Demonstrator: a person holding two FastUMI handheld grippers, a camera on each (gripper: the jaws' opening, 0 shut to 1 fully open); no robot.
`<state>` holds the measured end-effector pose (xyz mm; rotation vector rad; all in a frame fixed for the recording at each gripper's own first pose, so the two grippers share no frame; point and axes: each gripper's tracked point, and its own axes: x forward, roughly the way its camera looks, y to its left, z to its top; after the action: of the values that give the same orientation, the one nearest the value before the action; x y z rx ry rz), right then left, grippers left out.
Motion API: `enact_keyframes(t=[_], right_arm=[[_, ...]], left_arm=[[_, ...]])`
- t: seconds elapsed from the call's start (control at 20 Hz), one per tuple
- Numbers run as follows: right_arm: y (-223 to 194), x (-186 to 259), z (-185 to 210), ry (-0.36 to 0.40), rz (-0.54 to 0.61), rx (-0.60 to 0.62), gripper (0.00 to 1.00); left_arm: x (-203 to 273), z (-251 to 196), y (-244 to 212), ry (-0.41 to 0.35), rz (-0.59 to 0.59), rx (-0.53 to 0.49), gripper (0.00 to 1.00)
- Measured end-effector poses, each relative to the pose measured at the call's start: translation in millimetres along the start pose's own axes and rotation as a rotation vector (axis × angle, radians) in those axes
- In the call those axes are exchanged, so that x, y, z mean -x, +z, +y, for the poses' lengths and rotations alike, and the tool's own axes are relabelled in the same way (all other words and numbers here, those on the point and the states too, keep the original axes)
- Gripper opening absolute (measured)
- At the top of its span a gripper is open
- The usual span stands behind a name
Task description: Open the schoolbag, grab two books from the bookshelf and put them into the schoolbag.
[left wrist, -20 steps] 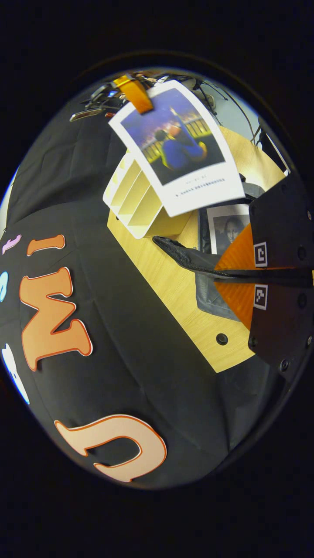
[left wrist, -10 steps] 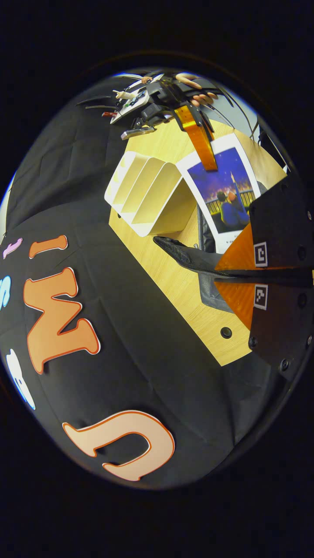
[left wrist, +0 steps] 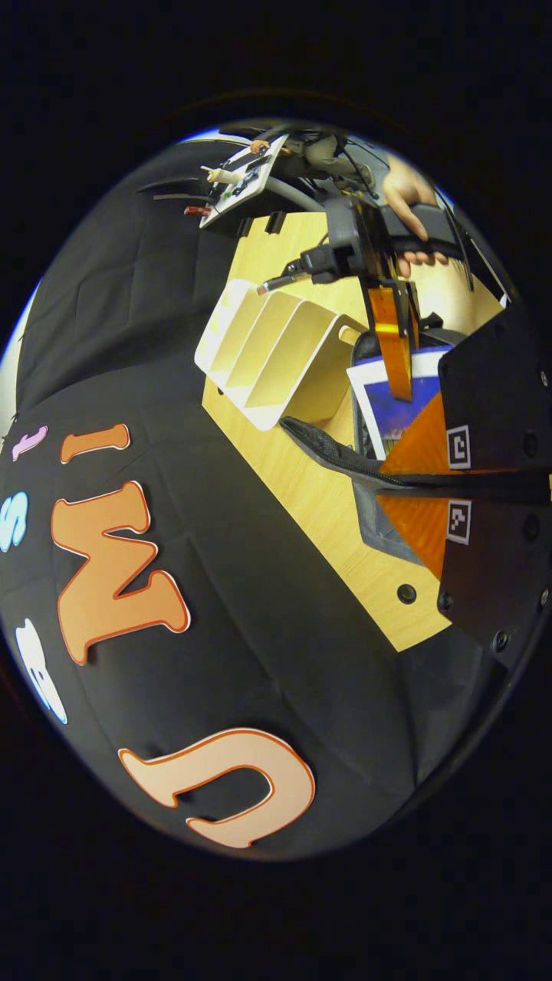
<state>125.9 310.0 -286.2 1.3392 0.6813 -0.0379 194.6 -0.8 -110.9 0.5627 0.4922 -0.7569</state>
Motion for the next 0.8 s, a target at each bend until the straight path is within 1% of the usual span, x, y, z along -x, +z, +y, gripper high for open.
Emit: enact_keyframes(t=[0.1, 0.15, 0.2, 0.25, 0.3, 0.35, 0.4, 0.45, 0.5, 0.55, 0.6, 0.65, 0.75, 0.8], right_arm=[[-1.3, -4.8, -1.0, -0.011, -0.018, -0.002, 0.3], [-2.3, -10.4, -3.6, -0.037, -0.026, -0.003, 0.31], [-3.6, -14.6, -3.0, -0.074, -0.027, 0.0, 0.35], [-6.1, -17.4, -13.7, -0.13, -0.021, 0.005, 0.38], [-8.6, -15.2, -25.7, -0.183, -0.006, 0.007, 0.47], [-13.0, -12.7, -30.3, -0.203, 0.008, 0.007, 0.53], [-16.6, -9.9, -28.7, -0.195, 0.026, -0.006, 0.62], [-18.9, -9.6, -26.6, -0.188, 0.037, -0.02, 0.54], [-18.6, -4.9, -26.8, -0.193, 0.042, -0.029, 0.86], [-17.1, -1.2, -25.5, -0.195, 0.041, -0.03, 0.94], [-14.1, 4.2, -25.6, -0.201, 0.037, -0.024, 0.99], [-12.3, 13.1, -24.5, -0.209, 0.036, -0.015, 0.99], [-5.9, 32.6, -17.8, -0.186, 0.03, -0.019, 0.99], [2.3, 43.4, -19.2, -0.19, 0.014, -0.019, 0.99]], left_arm=[[2.9, -2.8, 1.1, -0.007, -0.005, 0.007, 0.01], [0.8, -1.1, -0.7, -0.006, -0.005, 0.008, 0.01], [1.6, 0.1, -2.6, -0.003, -0.001, 0.013, 0.01], [3.5, -0.2, -5.4, -0.005, 0.002, 0.023, 0.0], [2.5, 0.4, -6.5, -0.008, 0.005, 0.035, 0.01], [1.6, 0.4, -8.8, -0.011, 0.007, 0.041, 0.01], [1.3, -0.7, -10.4, -0.014, 0.007, 0.048, 0.01], [3.4, -1.6, -13.5, -0.017, 0.008, 0.053, 0.01], [3.3, -2.9, -15.4, -0.017, 0.009, 0.058, 0.01], [5.8, -4.3, -18.0, -0.02, 0.012, 0.066, 0.01], [7.3, -6.4, -19.2, -0.022, 0.016, 0.077, 0.01], [7.8, -9.2, -22.9, -0.026, 0.024, 0.092, 0.01], [9.3, -13.4, -27.8, -0.03, 0.026, 0.134, 0.01], [9.2, -18.0, -32.4, -0.038, 0.029, 0.158, 0.01]])
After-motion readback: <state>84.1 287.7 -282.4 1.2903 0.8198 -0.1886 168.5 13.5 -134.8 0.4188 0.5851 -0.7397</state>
